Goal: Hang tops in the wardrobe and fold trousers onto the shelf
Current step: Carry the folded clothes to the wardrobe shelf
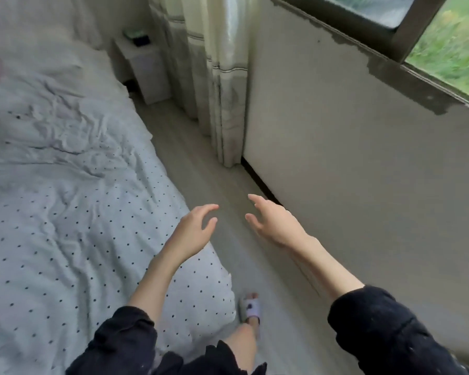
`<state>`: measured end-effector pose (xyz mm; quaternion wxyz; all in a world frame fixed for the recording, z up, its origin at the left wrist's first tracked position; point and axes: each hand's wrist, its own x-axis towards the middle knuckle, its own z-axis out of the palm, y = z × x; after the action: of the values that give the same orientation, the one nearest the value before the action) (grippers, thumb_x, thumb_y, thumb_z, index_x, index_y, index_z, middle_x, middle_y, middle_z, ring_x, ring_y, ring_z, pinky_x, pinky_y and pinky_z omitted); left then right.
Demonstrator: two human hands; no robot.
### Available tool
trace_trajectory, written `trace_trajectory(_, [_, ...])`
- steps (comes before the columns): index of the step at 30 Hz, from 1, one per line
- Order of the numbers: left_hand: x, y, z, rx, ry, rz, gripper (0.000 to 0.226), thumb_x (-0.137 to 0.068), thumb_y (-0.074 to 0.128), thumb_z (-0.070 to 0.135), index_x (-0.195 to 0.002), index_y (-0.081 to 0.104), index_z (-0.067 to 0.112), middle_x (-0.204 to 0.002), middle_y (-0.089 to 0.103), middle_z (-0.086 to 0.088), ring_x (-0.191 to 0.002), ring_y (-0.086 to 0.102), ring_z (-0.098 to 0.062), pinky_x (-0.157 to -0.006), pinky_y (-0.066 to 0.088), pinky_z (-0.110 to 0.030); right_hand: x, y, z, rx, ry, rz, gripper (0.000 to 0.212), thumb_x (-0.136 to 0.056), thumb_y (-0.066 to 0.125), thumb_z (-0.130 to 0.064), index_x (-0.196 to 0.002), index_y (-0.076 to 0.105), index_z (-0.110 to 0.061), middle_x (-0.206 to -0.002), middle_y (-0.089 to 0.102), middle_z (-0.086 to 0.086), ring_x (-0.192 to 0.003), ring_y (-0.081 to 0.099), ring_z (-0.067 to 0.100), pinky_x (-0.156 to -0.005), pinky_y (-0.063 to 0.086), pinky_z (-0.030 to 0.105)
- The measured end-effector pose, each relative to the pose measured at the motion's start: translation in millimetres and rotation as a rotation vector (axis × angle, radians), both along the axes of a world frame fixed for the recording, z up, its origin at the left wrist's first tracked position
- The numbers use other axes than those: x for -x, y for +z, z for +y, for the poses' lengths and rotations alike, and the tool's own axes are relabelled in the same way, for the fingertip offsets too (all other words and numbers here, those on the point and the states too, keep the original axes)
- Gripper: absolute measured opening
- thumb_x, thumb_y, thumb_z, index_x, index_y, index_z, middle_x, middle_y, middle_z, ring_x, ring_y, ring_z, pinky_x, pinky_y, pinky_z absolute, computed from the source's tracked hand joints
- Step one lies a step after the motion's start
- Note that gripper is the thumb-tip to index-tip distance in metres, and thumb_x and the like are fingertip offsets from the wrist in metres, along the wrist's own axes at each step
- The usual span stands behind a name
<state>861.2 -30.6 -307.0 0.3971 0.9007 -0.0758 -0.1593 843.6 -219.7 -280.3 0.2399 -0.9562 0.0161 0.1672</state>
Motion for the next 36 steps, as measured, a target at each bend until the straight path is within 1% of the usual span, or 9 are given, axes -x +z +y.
trace_trajectory(3, [-55.8, -19.6, 1.2, -0.007, 0.122, 0.009, 0.037, -0.099, 0.042, 0.024, -0.136, 0.046, 0.023, -0.141, 0.044, 0.006, -0.128, 0.041, -0.012, -0.095, 0.033, -0.021, -80.1, -8.1, -1.9, 0.014, 0.138, -0.008, 0.053, -0.099, 0.040, -0.036, -0.148, 0.024, -0.026, -0.143, 0.043, 0.004, -0.129, 0.042, 0.026, -0.102, 0.038, 0.037])
trace_trajectory(7, [-137.1, -33.1, -0.8, 0.045, 0.231, 0.059, 0.038, -0.100, 0.041, 0.024, -0.137, 0.044, 0.021, -0.142, 0.043, 0.003, -0.132, 0.038, -0.012, -0.099, 0.026, -0.017, -186.5, -6.3, 0.3, 0.049, 0.265, -0.001, 0.054, -0.098, 0.043, -0.036, -0.148, 0.024, -0.025, -0.141, 0.045, 0.004, -0.129, 0.043, 0.025, -0.103, 0.037, 0.035])
trace_trajectory(10, [-198.7, -28.3, 3.4, 0.081, 0.336, 0.008, 0.038, -0.099, 0.042, 0.024, -0.136, 0.045, 0.020, -0.141, 0.044, 0.003, -0.132, 0.039, -0.013, -0.100, 0.026, -0.017, -264.7, 4.0, 8.0, 0.065, 0.370, -0.060, 0.053, -0.098, 0.044, -0.035, -0.147, 0.027, -0.023, -0.140, 0.046, 0.005, -0.128, 0.045, 0.024, -0.103, 0.037, 0.033])
trace_trajectory(13, [-250.6, -19.3, 23.0, 0.108, 0.459, -0.001, 0.037, -0.099, 0.043, 0.023, -0.135, 0.046, 0.019, -0.140, 0.046, 0.004, -0.130, 0.040, -0.012, -0.098, 0.026, -0.014, -340.1, 7.2, 31.2, 0.026, 0.442, -0.053, 0.052, -0.098, 0.045, -0.032, -0.146, 0.029, -0.021, -0.139, 0.048, 0.004, -0.126, 0.047, 0.023, -0.103, 0.037, 0.032])
trace_trajectory(17, [-321.2, -23.6, 71.4, 0.081, 0.645, 0.000, 0.036, -0.099, 0.043, 0.019, -0.134, 0.048, 0.015, -0.140, 0.047, -0.001, -0.130, 0.042, -0.013, -0.098, 0.027, -0.014, -439.5, -11.5, 86.8, -0.018, 0.594, 0.002, 0.051, -0.097, 0.048, -0.029, -0.144, 0.033, -0.019, -0.136, 0.052, 0.008, -0.123, 0.050, 0.025, -0.100, 0.037, 0.031])
trace_trajectory(21, [-395.1, -42.7, 122.3, 0.056, 0.802, 0.034, 0.035, -0.099, 0.043, 0.021, -0.133, 0.049, 0.016, -0.139, 0.048, 0.000, -0.129, 0.043, -0.013, -0.097, 0.028, -0.014, -541.2, -32.2, 154.1, -0.074, 0.748, 0.017, 0.049, -0.096, 0.050, -0.026, -0.142, 0.037, -0.015, -0.131, 0.055, 0.013, -0.120, 0.052, 0.031, -0.098, 0.041, 0.036])
trace_trajectory(26, [-501.8, -38.9, 189.1, 0.046, 0.973, 0.040, 0.035, -0.099, 0.043, 0.020, -0.133, 0.049, 0.014, -0.139, 0.047, -0.001, -0.130, 0.042, -0.013, -0.096, 0.026, -0.011, -683.2, -33.9, 249.6, -0.105, 0.918, 0.028, 0.050, -0.097, 0.047, -0.030, -0.145, 0.034, -0.020, -0.137, 0.052, 0.006, -0.126, 0.049, 0.027, -0.102, 0.040, 0.035])
trace_trajectory(31, [-576.7, -22.9, 262.0, 0.047, 1.128, 0.042, 0.035, -0.099, 0.044, 0.020, -0.133, 0.050, 0.015, -0.139, 0.047, -0.001, -0.128, 0.042, -0.012, -0.091, 0.024, -0.007, -782.0, -17.9, 353.1, -0.069, 1.088, 0.092, 0.052, -0.099, 0.045, -0.031, -0.147, 0.029, -0.022, -0.140, 0.049, 0.005, -0.127, 0.047, 0.024, -0.103, 0.041, 0.037])
trace_trajectory(36, [-632.0, -37.5, 331.9, 0.033, 1.263, 0.085, 0.034, -0.099, 0.044, 0.019, -0.131, 0.051, 0.014, -0.137, 0.049, -0.004, -0.126, 0.044, -0.015, -0.090, 0.025, -0.008, -850.6, -26.2, 447.8, -0.063, 1.202, 0.136, 0.056, -0.099, 0.043, -0.032, -0.149, 0.020, -0.019, -0.139, 0.050, 0.005, -0.126, 0.049, 0.023, -0.103, 0.040, 0.035])
